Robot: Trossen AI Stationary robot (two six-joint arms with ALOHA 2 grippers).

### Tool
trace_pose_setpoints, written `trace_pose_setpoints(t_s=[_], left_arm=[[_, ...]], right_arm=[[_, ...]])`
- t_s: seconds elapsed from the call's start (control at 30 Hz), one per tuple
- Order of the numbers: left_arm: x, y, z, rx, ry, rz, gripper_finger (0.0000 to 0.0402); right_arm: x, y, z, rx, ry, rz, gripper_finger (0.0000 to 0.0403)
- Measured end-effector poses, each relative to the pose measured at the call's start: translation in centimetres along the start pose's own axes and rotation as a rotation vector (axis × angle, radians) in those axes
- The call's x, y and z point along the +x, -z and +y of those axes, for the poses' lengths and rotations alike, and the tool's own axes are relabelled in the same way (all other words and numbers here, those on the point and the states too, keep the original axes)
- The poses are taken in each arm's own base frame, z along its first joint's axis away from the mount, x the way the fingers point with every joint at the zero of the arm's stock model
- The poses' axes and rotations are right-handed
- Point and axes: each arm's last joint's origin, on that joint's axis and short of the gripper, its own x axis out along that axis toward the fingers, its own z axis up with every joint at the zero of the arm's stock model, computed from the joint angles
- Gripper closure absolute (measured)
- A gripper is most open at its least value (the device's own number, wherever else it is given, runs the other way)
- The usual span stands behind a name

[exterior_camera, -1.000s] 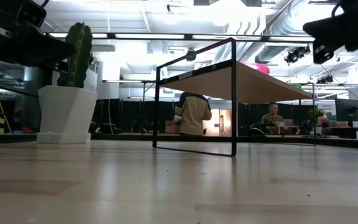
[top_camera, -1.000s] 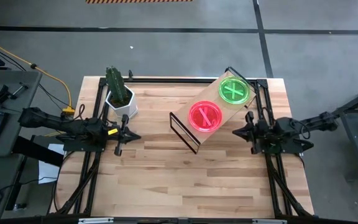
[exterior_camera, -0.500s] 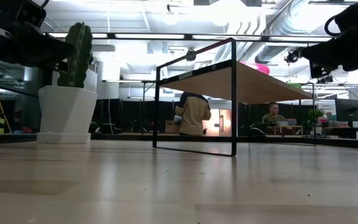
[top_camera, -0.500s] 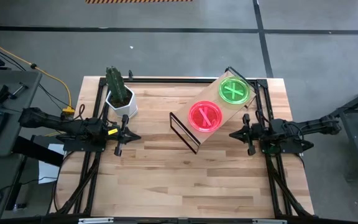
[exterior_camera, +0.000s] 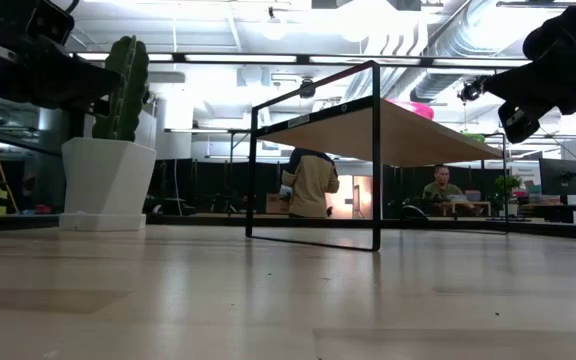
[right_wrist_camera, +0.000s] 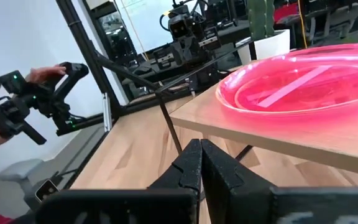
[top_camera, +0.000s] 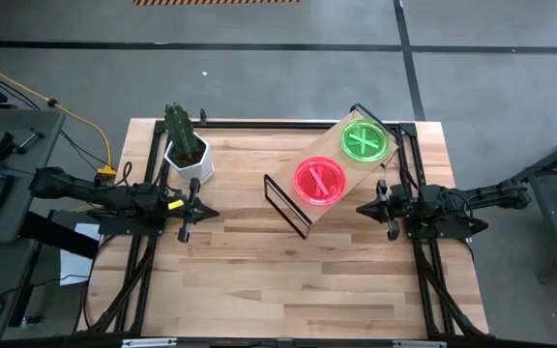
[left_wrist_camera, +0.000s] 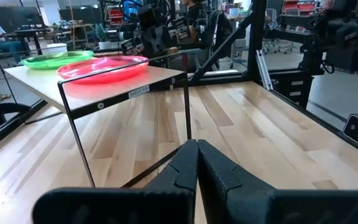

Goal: Place and stack plates onto a shelf
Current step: Return to Home Position

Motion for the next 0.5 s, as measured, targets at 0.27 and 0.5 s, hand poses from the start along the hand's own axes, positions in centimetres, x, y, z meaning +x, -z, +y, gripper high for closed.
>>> trace_pose_setpoints(t_s=[0.27,0.5], left_arm=[[-0.7,-0.9,0.1,-0.006,-0.006,-0.094,0.0401],[-1.3,0.4,0.1,0.002,0.002,0.024,0.0401]], right_arm=[[-0.1,-0.1,0.0,-0.008,-0.002,-0.008,0.0403],[-0.4,-0.5,0.1,-0.001,-0.02,-0.065,0.0402]])
